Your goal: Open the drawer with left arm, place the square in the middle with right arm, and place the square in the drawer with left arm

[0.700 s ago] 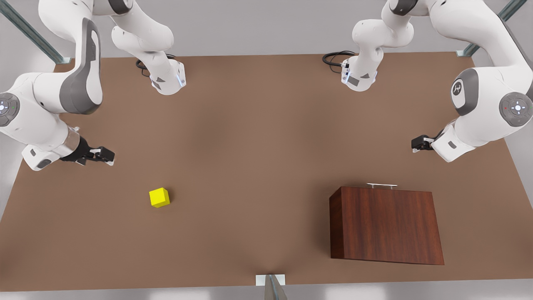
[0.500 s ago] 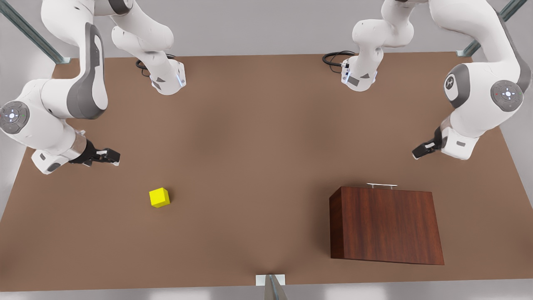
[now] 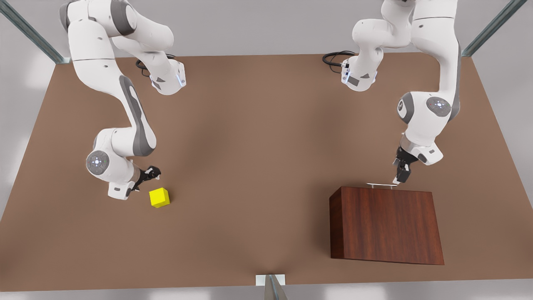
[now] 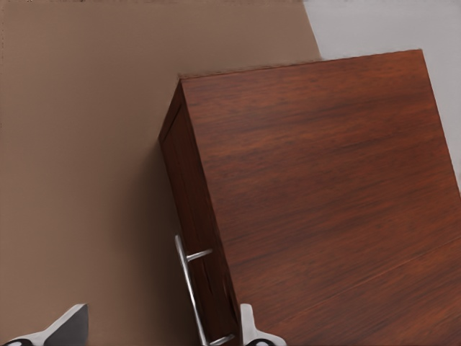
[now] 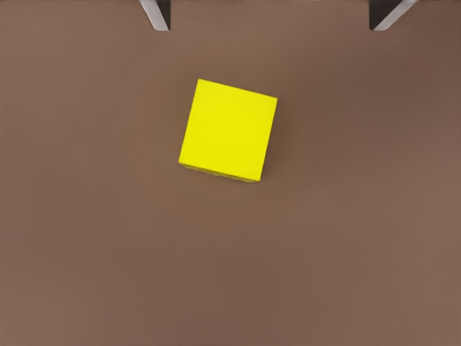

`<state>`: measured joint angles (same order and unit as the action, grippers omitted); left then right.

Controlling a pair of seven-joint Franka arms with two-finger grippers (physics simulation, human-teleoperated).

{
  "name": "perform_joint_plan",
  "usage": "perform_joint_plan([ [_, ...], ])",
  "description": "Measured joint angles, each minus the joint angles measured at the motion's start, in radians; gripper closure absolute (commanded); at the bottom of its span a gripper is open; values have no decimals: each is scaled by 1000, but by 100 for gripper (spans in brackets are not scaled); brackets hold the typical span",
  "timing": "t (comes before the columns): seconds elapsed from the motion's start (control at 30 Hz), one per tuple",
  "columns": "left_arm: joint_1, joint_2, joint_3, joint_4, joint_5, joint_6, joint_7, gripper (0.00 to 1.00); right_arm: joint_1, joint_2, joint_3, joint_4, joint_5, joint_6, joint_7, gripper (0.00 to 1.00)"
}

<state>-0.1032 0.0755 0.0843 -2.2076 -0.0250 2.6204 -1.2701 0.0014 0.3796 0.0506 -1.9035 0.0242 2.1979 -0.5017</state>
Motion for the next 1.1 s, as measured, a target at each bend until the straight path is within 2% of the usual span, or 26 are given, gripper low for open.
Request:
perform_joint_plan([
  [0.33, 6, 60, -13, -1, -30, 43, 0, 0, 2, 128, -1, 51, 4, 63, 1, 0],
  [0.57, 5, 50, -15, -59, -56, 72, -2, 0, 4, 151, 2, 55, 5, 99, 224, 0],
  [1.1, 4, 131, -49, -58, -96, 153, -2, 0, 9, 219, -2, 55, 5, 158, 230, 0],
])
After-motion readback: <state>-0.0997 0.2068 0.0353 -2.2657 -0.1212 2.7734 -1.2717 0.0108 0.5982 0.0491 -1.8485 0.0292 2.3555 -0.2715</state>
